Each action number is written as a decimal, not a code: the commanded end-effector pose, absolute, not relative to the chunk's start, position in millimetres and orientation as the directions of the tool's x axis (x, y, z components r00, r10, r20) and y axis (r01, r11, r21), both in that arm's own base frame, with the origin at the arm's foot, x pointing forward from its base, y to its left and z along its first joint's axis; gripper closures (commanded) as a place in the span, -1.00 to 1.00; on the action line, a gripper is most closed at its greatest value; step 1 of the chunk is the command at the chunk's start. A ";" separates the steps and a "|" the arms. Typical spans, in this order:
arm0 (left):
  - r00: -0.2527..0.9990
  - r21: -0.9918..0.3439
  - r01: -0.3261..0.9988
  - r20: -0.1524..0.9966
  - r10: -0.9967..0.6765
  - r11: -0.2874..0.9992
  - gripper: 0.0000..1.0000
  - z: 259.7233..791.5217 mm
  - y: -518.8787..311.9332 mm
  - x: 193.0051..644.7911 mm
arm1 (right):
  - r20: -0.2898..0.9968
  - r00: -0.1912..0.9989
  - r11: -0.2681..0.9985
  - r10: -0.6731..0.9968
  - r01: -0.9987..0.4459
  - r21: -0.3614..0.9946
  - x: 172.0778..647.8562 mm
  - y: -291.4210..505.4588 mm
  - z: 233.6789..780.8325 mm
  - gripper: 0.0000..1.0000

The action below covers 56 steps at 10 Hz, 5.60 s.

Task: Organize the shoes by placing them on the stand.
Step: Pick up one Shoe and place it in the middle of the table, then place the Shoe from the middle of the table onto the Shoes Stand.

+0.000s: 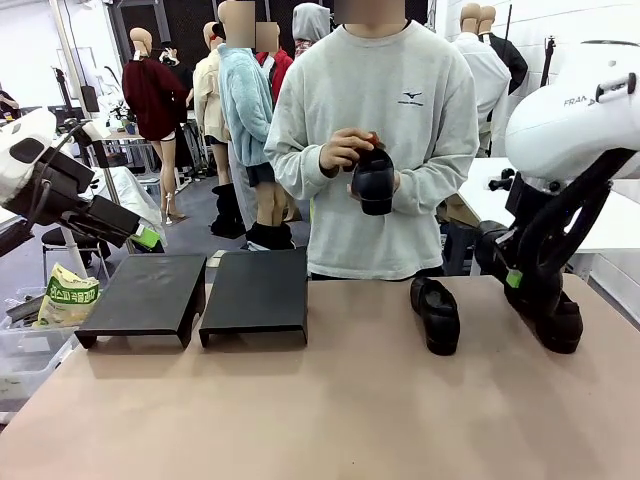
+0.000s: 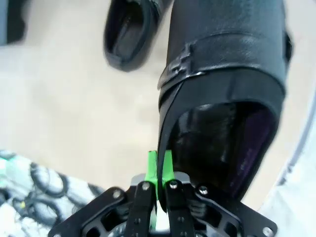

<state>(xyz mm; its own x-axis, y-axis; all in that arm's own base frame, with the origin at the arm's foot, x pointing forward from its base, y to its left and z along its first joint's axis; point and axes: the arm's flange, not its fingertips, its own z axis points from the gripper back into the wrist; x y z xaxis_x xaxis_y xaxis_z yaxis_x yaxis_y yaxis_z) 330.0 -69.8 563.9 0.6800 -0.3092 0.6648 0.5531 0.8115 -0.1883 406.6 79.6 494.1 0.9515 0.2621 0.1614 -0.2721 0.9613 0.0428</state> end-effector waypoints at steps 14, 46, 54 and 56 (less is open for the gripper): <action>0.678 -0.190 0.560 0.665 -0.313 0.806 -1.00 563.3 -67.5 330.6 | 0.132 0.987 0.958 0.088 -0.120 0.260 312.6 270.7 506.2 1.00; 0.678 -0.190 0.560 0.665 -0.313 0.806 -1.00 563.3 -67.5 330.6 | -0.073 0.970 0.941 0.233 -0.207 0.267 309.6 366.9 382.2 -1.00; 0.678 -0.190 0.560 0.665 -0.313 0.806 -1.00 563.3 -67.5 330.6 | -0.007 0.956 0.920 0.295 -0.281 0.274 316.0 313.6 437.5 -1.00; 0.678 -0.190 0.560 0.665 -0.313 0.806 -1.00 563.3 -67.5 330.6 | 0.039 0.956 0.924 0.292 -0.292 0.247 313.2 263.2 457.8 -1.00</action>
<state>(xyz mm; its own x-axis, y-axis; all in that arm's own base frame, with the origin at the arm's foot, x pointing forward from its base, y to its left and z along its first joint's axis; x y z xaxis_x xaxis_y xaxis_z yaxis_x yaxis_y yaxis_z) 330.0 -69.8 564.0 0.6800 -0.3096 0.6647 0.5522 0.8126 -0.1865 320.5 292.0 457.8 0.9570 0.2892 0.0217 -0.2843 0.9207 0.2673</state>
